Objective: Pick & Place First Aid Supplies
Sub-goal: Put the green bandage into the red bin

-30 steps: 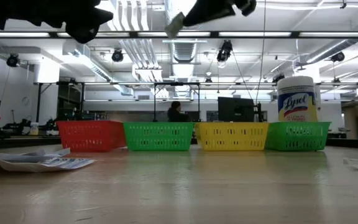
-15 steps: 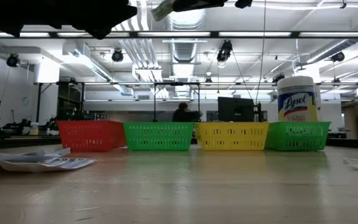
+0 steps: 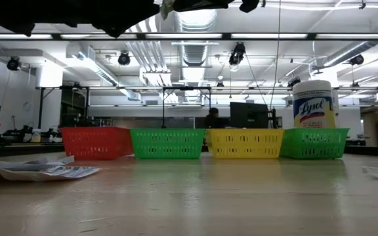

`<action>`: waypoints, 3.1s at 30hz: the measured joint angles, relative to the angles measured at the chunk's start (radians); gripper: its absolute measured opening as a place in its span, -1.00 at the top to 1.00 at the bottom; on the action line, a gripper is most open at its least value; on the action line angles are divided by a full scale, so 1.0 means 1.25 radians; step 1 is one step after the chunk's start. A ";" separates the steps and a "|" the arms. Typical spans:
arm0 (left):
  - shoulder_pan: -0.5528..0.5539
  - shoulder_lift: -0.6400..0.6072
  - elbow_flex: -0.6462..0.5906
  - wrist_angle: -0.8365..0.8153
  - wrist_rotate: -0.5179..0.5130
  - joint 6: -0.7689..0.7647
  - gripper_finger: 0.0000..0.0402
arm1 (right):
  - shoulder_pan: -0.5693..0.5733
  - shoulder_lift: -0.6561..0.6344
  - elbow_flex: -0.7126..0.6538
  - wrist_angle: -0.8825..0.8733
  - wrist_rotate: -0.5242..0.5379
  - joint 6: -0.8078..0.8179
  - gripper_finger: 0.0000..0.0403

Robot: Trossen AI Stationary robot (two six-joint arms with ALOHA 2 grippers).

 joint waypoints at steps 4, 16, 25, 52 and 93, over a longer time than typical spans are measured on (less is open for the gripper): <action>0.000 0.024 0.027 -0.002 -0.014 0.022 0.18 | 0.000 0.000 0.000 0.000 -0.001 -0.005 0.96; 0.001 -0.011 0.027 -0.047 -0.083 0.009 0.18 | 0.013 0.000 0.000 -0.005 0.000 -0.051 0.96; 0.001 0.002 0.035 -0.056 -0.069 -0.019 0.18 | 0.009 0.000 0.005 0.000 -0.005 -0.051 0.96; 0.005 0.013 0.039 -0.055 -0.061 -0.048 0.52 | 0.000 0.000 0.006 0.020 -0.051 -0.035 0.96; 0.053 -0.003 0.045 -0.335 -0.463 -0.248 1.00 | 0.038 -0.025 0.006 -0.201 0.006 -0.015 0.29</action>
